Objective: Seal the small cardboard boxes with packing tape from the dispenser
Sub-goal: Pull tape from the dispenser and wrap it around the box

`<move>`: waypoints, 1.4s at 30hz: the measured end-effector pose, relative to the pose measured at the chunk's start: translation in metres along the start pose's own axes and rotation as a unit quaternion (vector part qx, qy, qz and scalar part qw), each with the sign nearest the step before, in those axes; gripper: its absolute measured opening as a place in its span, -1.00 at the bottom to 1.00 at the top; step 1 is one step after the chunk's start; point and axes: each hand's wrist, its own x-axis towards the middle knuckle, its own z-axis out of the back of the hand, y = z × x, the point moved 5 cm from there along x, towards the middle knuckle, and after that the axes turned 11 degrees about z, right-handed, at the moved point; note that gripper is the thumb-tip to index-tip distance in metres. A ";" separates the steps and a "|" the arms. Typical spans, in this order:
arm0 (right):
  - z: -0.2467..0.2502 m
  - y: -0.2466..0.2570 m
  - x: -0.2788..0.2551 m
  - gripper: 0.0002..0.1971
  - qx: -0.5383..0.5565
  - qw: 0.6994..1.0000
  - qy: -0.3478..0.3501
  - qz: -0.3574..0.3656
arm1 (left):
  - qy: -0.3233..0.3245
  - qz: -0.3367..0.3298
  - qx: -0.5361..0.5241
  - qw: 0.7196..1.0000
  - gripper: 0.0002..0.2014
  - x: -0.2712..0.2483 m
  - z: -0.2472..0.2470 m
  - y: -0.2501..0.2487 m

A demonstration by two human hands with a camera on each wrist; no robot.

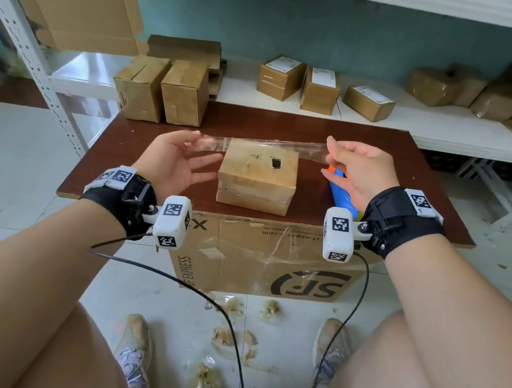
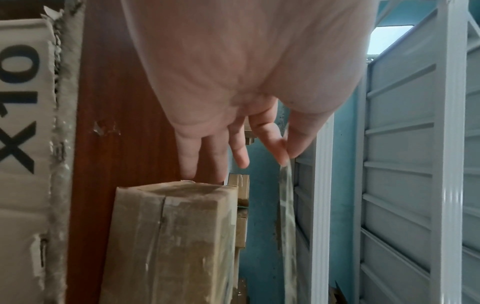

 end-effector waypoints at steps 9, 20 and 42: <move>-0.006 0.008 -0.005 -0.84 0.048 0.998 -0.036 0.032 | -0.191 -0.203 0.170 0.945 -0.82 -0.023 0.008 -0.022; -0.013 -0.027 0.001 -0.83 0.145 0.975 0.045 -0.161 | -0.037 0.000 -0.002 0.999 -0.91 -0.001 -0.004 0.008; 0.006 -0.015 0.012 -0.83 -0.048 0.996 -0.063 0.046 | -0.207 -0.129 0.163 0.956 -0.81 -0.014 0.006 -0.005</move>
